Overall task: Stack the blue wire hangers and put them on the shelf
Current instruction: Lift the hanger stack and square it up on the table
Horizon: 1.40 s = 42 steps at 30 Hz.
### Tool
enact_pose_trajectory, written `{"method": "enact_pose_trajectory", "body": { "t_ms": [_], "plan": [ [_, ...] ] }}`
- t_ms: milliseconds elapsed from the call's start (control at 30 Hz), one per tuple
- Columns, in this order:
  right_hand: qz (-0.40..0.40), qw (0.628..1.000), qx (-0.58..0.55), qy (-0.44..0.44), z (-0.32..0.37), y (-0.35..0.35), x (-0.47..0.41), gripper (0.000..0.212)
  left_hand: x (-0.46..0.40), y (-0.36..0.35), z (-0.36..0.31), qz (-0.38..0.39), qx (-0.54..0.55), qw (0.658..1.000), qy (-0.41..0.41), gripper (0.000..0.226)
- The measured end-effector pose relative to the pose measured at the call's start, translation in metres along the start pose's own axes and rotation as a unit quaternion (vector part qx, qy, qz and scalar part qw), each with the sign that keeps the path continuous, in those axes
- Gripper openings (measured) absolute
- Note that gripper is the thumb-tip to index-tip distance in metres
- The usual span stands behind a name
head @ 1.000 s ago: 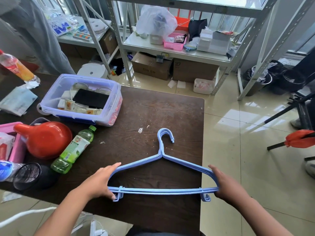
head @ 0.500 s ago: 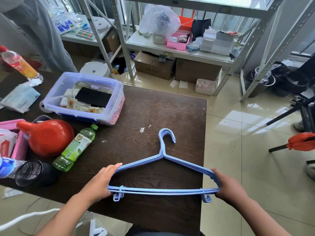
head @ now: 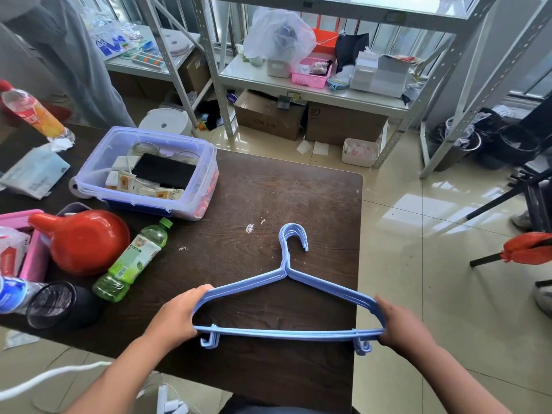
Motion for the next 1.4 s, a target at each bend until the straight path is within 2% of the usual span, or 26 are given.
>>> {"method": "enact_pose_trajectory", "body": {
  "t_ms": [67,200,267,367,433,500,567,600,667,700,767,833,867,900,1033,1133,1267,1400],
  "plan": [
    [0.005,1.000,-0.008,0.001,0.000,-0.003,0.001,0.063,0.002,0.001,-0.004,0.001,-0.008,1.000,0.006,0.095],
    [0.017,0.998,-0.062,0.008,-0.004,-0.008,0.003,0.097,0.003,0.002,-0.009,0.044,-0.026,0.998,0.024,0.110],
    [0.007,0.993,-0.114,0.025,-0.009,-0.008,0.003,0.103,0.002,0.004,-0.008,0.068,-0.016,0.997,0.027,0.119],
    [0.021,0.981,-0.189,0.033,-0.019,-0.008,0.010,0.099,0.003,-0.001,0.001,0.103,0.018,0.994,0.040,0.122],
    [0.041,0.969,-0.242,0.026,-0.027,-0.009,0.013,0.089,0.006,-0.006,0.010,0.129,0.059,0.989,0.048,0.121],
    [0.039,0.930,-0.365,-0.001,-0.039,-0.009,0.013,0.073,0.011,-0.008,0.018,0.136,0.155,0.976,0.069,0.118],
    [0.038,0.878,-0.476,-0.037,-0.045,-0.012,0.013,0.060,0.014,-0.012,0.022,0.115,0.288,0.945,0.107,0.104],
    [0.042,0.864,-0.500,-0.048,-0.045,-0.014,0.013,0.052,0.016,-0.015,0.025,0.091,0.356,0.921,0.132,0.091],
    [0.061,0.854,-0.512,-0.060,-0.037,-0.021,0.012,0.040,0.017,-0.022,0.033,0.018,0.441,0.875,0.200,0.050],
    [0.071,0.858,-0.505,-0.062,-0.031,-0.024,0.011,0.034,0.017,-0.023,0.036,-0.019,0.443,0.866,0.232,0.035],
    [0.079,0.876,-0.470,-0.072,-0.023,-0.028,0.006,0.024,0.015,-0.020,0.035,-0.073,0.387,0.880,0.267,0.020],
    [0.075,0.895,-0.431,-0.086,-0.019,-0.031,-0.001,0.016,0.012,-0.012,0.028,-0.077,0.247,0.925,0.277,0.012],
    [0.069,0.906,-0.407,-0.095,-0.018,-0.032,-0.004,0.011,0.010,-0.009,0.024,-0.074,0.184,0.938,0.285,0.010],
    [0.063,0.915,-0.383,-0.106,-0.018,-0.032,-0.007,0.007,0.008,-0.007,0.022,-0.066,0.134,0.943,0.296,0.009],
    [0.048,0.952,-0.263,-0.147,-0.021,-0.031,-0.021,0.017,-0.001,-0.002,0.013,-0.037,0.010,0.948,0.315,0.010],
    [0.014,0.968,-0.189,-0.164,-0.023,-0.024,-0.022,0.028,-0.006,-0.001,0.014,-0.027,-0.022,0.950,0.311,0.012],
    [0.000,0.973,-0.158,-0.169,-0.024,-0.020,-0.023,0.039,-0.005,-0.003,0.014,-0.038,-0.023,0.955,0.292,0.008],
    [-0.001,0.976,-0.144,-0.161,-0.023,-0.018,-0.020,0.025,-0.003,-0.006,0.013,-0.047,-0.011,0.962,0.269,0.010]
  ]
}}
Point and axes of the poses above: each hand's wrist, its own x-axis away from the middle knuckle, its own y-axis out of the back of the hand, z = x × y, the point moved 7 cm from there along -x, towards the middle knuckle, and after that the axes turned 7 degrees about z, right-handed, at the moved point
